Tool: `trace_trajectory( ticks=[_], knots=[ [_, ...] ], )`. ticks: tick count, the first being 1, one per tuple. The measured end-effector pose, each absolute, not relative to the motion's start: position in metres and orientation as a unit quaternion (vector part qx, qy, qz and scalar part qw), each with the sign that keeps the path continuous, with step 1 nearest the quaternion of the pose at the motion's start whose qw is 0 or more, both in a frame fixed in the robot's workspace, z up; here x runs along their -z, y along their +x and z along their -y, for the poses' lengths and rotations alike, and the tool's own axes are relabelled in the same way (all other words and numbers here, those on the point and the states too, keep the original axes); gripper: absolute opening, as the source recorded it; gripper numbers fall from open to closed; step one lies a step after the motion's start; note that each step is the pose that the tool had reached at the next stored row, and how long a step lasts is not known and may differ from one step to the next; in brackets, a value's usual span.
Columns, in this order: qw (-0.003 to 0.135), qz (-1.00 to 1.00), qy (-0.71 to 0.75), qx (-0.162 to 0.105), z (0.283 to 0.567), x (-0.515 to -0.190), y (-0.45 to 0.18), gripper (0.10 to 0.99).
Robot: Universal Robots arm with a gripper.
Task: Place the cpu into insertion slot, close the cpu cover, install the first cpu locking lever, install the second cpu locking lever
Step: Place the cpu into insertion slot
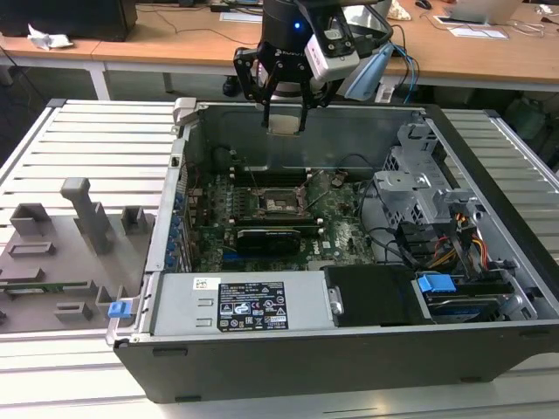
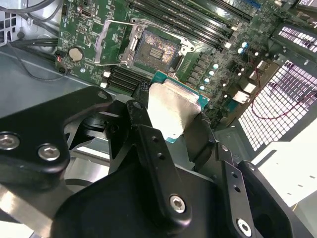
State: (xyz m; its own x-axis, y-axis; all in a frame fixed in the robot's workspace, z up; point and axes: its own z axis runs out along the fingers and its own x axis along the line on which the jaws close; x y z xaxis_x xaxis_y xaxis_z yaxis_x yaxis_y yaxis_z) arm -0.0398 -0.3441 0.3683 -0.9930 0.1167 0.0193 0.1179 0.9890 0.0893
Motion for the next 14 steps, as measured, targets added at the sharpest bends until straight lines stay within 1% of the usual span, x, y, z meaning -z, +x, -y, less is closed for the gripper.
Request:
trace_trajectory(
  ticks=[14],
  knots=[
    [0.007,0.997,-0.068,0.045,0.3441,-0.3683,-0.0398,0.529]
  ],
)
